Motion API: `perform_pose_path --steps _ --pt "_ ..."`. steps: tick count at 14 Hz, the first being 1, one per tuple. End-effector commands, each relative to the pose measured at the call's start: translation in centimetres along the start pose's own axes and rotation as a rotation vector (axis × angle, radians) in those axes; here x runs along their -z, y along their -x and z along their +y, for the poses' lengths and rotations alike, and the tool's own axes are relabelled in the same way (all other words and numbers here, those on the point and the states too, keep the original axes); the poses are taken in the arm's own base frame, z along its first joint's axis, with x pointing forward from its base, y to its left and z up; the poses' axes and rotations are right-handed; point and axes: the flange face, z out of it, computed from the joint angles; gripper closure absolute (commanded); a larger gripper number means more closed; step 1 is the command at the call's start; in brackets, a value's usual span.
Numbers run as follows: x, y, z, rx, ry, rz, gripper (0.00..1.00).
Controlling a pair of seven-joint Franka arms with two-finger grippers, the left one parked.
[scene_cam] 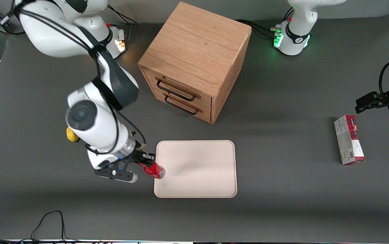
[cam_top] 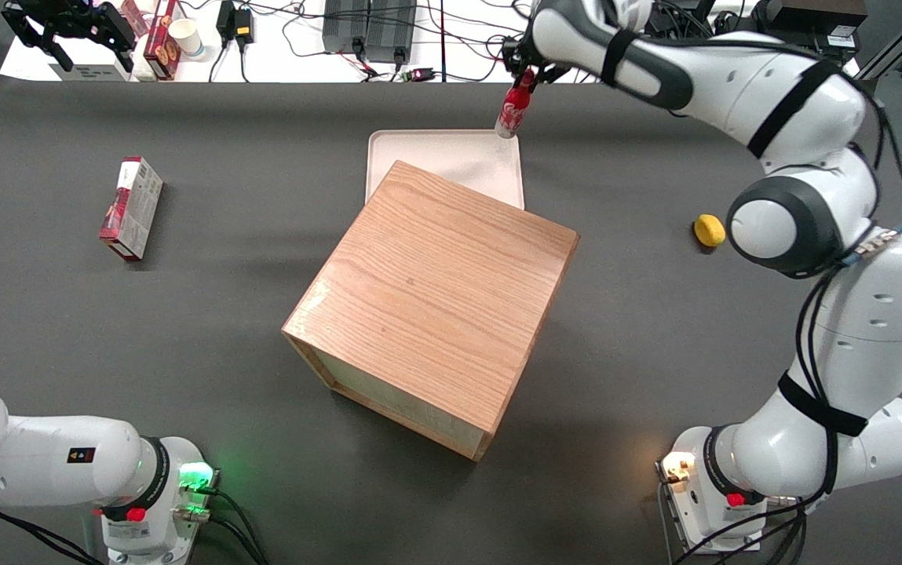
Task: Place coke bottle on tray
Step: 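Carry the red bottle over the cream tray and lower it upright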
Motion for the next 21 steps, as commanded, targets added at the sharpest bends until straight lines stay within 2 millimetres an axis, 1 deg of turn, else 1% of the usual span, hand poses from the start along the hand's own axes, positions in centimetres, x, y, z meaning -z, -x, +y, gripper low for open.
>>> perform_pose_path --steps 1,3,4,7,8,9,10,11,12,13,15,17,18,19,20,21 --pt "-3.0 -0.6 -0.1 -0.004 0.005 0.049 1.0" --pt "-5.5 -0.3 -0.5 0.028 0.014 0.078 1.0" --pt "-5.7 -0.4 -0.5 0.029 0.012 0.084 1.0" --pt "-7.4 0.1 -0.6 0.035 0.001 0.079 1.0" --pt "-8.0 0.2 -0.5 0.034 -0.006 0.087 0.71" --pt "-8.7 0.4 -0.3 0.036 -0.006 0.093 0.26" --pt "-9.0 0.5 -0.3 0.038 -0.01 0.099 0.06" --pt "-9.1 0.5 -0.2 0.038 -0.009 0.099 0.0" --pt "-9.0 0.4 -0.1 0.034 -0.011 0.101 0.0" --pt "-8.6 0.3 -0.1 0.031 -0.014 0.107 0.0" --pt "-7.0 -0.4 0.2 0.025 -0.015 0.131 0.0" --pt "-3.3 -0.4 -0.1 0.019 -0.016 0.137 0.0" --pt "-1.6 -0.1 0.1 0.009 -0.001 0.098 0.0" --pt "0.6 0.0 0.8 0.007 0.028 0.071 0.0" --pt "2.8 0.3 1.9 0.03 0.063 0.043 0.0" --pt "5.0 1.4 3.1 0.066 0.088 0.019 0.0"
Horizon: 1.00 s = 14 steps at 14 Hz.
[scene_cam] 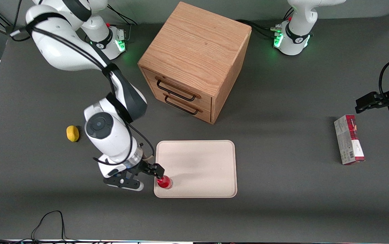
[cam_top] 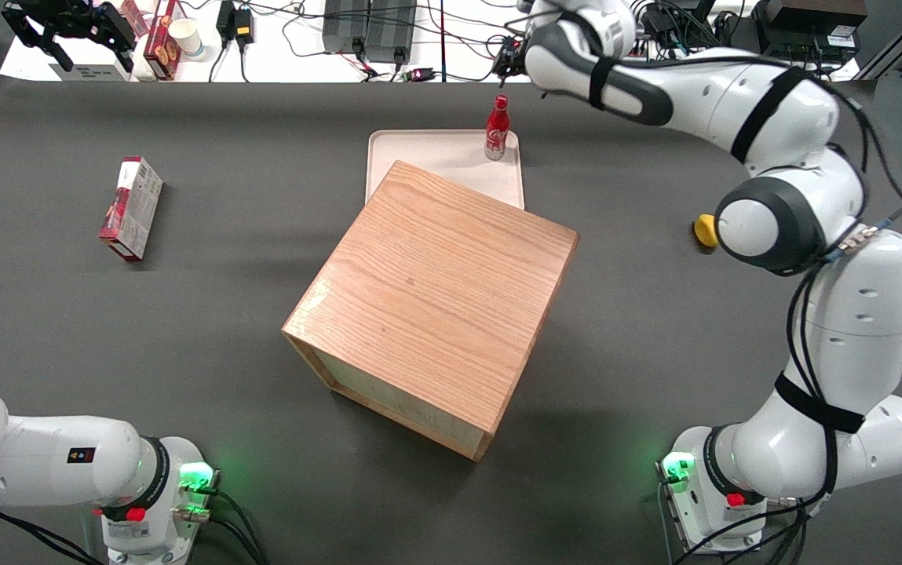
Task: Place coke bottle on tray
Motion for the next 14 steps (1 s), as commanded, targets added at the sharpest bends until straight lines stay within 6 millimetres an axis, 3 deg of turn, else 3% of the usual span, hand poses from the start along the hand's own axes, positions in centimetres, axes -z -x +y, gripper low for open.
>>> perform_pose_path --steps 1,5,8,11,14 --pt "6.8 1.9 4.2 0.042 0.06 -0.04 0.0" --pt "15.6 4.3 15.4 0.152 0.068 -0.159 0.0" --pt "20.2 7.1 22.5 0.171 0.089 -0.191 0.0" --pt "22.9 9.5 26.8 0.141 0.089 -0.202 0.0" --pt "23.7 9.7 27.6 0.135 0.088 -0.223 0.0"
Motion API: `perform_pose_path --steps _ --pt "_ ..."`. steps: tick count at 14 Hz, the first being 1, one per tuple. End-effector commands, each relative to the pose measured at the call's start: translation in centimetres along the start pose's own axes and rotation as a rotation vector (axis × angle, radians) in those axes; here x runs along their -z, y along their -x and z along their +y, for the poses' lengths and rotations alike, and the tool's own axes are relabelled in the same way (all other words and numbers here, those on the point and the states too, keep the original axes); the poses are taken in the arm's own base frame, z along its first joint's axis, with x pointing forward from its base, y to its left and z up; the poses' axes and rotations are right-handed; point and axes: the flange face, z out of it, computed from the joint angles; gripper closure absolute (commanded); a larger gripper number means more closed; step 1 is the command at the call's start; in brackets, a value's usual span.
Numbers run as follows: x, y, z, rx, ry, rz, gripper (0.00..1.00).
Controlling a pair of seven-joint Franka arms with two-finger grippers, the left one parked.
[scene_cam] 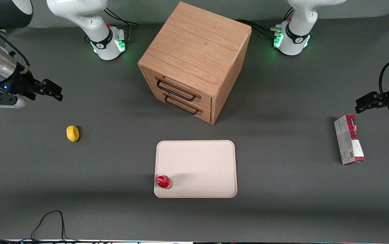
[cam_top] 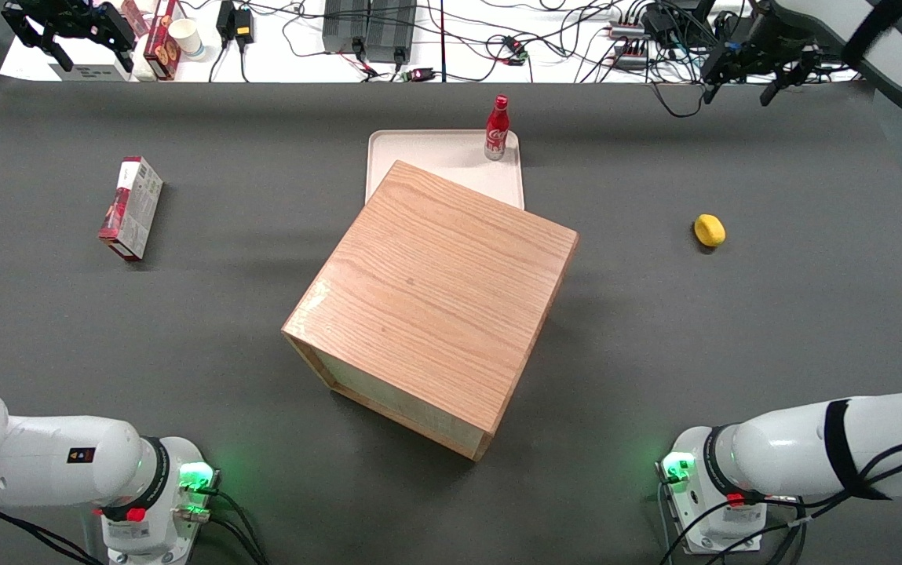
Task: Place coke bottle on tray
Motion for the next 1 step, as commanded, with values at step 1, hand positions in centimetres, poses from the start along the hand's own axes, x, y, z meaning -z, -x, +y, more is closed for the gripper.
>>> perform_pose_path --steps 1 --pt "0.09 0.58 0.13 0.016 -0.028 -0.005 0.0"
